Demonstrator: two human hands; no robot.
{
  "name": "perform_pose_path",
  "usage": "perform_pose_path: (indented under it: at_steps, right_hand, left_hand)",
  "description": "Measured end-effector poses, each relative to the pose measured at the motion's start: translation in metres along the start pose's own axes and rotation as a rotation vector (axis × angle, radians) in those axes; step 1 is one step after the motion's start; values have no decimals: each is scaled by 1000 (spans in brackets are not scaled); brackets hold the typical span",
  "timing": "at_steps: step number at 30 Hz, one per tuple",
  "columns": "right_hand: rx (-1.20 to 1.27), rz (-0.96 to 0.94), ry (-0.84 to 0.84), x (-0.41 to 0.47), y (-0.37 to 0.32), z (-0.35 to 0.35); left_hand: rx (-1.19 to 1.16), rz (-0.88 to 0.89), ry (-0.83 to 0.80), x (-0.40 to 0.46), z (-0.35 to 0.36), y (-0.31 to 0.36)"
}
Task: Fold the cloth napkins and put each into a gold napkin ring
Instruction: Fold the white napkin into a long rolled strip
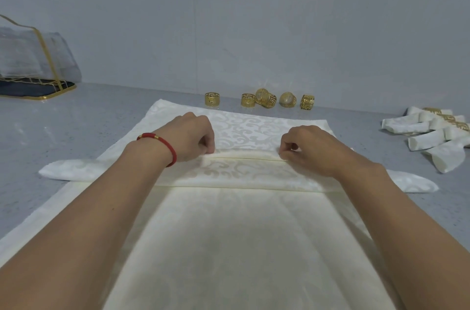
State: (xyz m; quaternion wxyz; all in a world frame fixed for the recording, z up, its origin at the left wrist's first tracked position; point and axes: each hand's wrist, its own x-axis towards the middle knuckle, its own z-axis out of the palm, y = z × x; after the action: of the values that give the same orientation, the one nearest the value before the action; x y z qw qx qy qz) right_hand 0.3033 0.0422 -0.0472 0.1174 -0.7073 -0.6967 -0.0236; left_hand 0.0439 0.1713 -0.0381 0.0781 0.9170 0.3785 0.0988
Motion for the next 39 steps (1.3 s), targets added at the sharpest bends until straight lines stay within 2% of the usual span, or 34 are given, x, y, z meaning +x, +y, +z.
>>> perform_pose_path:
  at_steps: [4, 10, 12, 15, 19, 21, 23, 25, 27, 31, 35, 37, 39]
  right_hand:
    - [133, 53, -14, 0, 8, 6]
    - [82, 47, -21, 5, 4, 7]
    - [28, 32, -29, 6, 0, 6]
    - [-149, -74, -2, -1, -8, 9]
    - [-333, -247, 100, -20, -13, 17]
    - [-287, -232, 77, -26, -9, 15]
    - [-132, -91, 68, -32, -7, 12]
    - [46, 14, 168, -33, -3, 18]
    - [139, 33, 242, -34, -2, 29]
    - [59, 10, 210, -33, -2, 37]
    - [-99, -23, 266, -34, -7, 33]
    - [-188, -74, 289, -38, -11, 33]
    - [-298, -128, 272, -40, -14, 35]
  left_hand:
    - [-31, -29, -17, 2, 5, -4]
    - [78, -86, -46, 2, 6, 2]
    - [205, -80, -40, -1, 6, 11]
    - [366, 19, 41, -7, 9, 23]
    - [440, 119, 67, -28, 12, 31]
    - [376, 118, 37, -38, 12, 29]
    - [258, 47, 65, -43, 13, 22]
    - [141, -26, 159, -43, 18, 14]
    - [47, -72, 213, -42, 25, 10]
    - [-3, -32, 196, -45, 34, 4]
    - [25, 0, 197, -46, 34, 1]
    - [105, -12, 210, -46, 34, 6]
    - [305, -18, 228, -47, 29, 17]
